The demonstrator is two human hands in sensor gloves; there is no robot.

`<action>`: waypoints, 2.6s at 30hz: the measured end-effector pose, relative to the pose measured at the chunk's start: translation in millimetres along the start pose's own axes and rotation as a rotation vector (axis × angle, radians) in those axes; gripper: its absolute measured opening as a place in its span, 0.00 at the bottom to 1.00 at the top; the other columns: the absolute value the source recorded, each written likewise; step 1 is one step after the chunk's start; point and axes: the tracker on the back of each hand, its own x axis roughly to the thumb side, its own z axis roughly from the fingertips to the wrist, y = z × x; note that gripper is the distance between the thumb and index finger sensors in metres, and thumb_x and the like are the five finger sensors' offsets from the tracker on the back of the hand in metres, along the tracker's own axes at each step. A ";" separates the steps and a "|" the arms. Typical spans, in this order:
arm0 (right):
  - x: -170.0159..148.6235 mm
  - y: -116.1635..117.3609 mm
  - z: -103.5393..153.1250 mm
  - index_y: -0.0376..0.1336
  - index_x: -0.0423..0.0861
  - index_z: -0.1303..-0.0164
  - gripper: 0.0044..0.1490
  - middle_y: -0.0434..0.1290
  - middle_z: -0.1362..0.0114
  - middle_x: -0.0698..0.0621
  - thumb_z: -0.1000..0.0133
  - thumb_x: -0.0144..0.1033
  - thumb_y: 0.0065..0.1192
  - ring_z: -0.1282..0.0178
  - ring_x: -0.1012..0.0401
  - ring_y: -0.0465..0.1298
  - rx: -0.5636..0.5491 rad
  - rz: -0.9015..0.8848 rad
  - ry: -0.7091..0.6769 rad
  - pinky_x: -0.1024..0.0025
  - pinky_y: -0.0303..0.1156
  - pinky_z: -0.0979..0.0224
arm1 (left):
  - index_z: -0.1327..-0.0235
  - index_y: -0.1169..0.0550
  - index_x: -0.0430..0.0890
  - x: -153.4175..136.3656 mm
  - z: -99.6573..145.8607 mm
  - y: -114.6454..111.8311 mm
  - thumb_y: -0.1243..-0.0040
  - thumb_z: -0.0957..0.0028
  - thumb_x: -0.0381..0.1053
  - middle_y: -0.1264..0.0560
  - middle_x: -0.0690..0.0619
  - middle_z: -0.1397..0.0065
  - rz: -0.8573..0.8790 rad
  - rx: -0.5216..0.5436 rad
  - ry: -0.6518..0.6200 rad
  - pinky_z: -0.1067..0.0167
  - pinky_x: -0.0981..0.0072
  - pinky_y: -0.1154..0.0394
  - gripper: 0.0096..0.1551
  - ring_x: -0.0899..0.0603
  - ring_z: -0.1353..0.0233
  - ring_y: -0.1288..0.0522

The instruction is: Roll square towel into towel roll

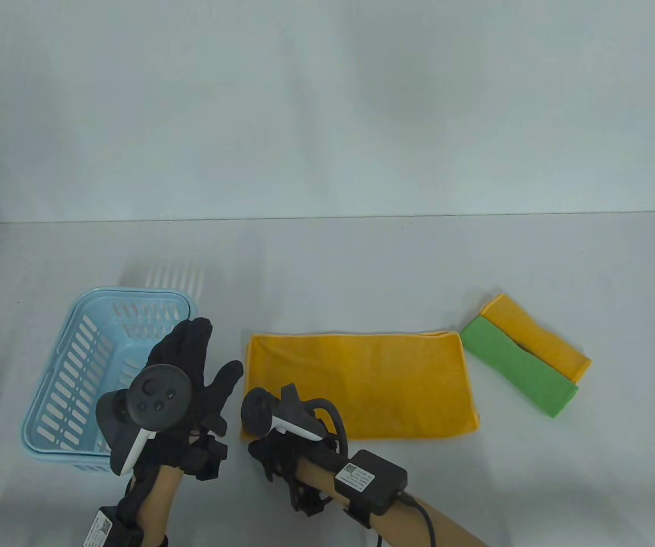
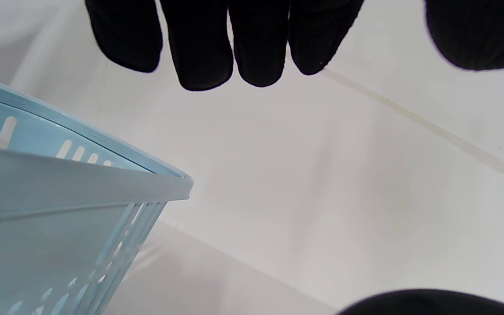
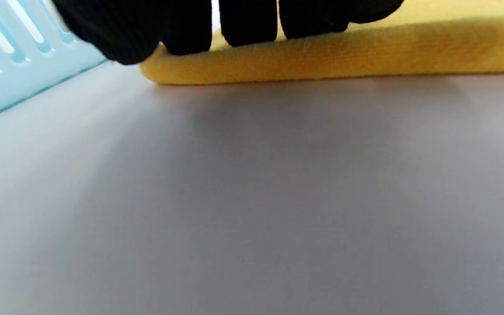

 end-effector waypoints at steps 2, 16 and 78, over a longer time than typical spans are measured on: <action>3.2 0.5 -4.4 0.58 0.63 0.36 0.36 0.61 0.28 0.57 0.57 0.53 0.63 0.29 0.51 0.63 -0.025 0.031 0.028 0.47 0.59 0.24 | 0.22 0.36 0.53 0.2 0.1 -0.3 0.42 0.61 0.71 0.36 0.49 0.18 0.001 -0.002 0.000 0.27 0.35 0.35 0.51 0.33 0.20 0.33; 10.5 2.4 -22.8 0.61 0.63 0.44 0.29 0.66 0.38 0.59 0.57 0.54 0.61 0.38 0.54 0.67 -0.077 0.069 0.092 0.46 0.61 0.27 | 0.22 0.36 0.53 2.1 -0.1 -2.6 0.42 0.61 0.71 0.36 0.49 0.18 -0.007 -0.017 -0.009 0.28 0.35 0.35 0.51 0.33 0.20 0.32; -96.6 -210.5 120.6 0.68 0.64 0.51 0.24 0.80 0.49 0.55 0.59 0.39 0.68 0.51 0.54 0.81 -0.368 -0.400 -0.048 0.49 0.73 0.37 | 0.39 0.27 0.57 18.2 -5.3 -98.6 0.32 0.65 0.63 0.26 0.58 0.31 0.017 -0.608 -0.178 0.29 0.40 0.31 0.37 0.41 0.26 0.25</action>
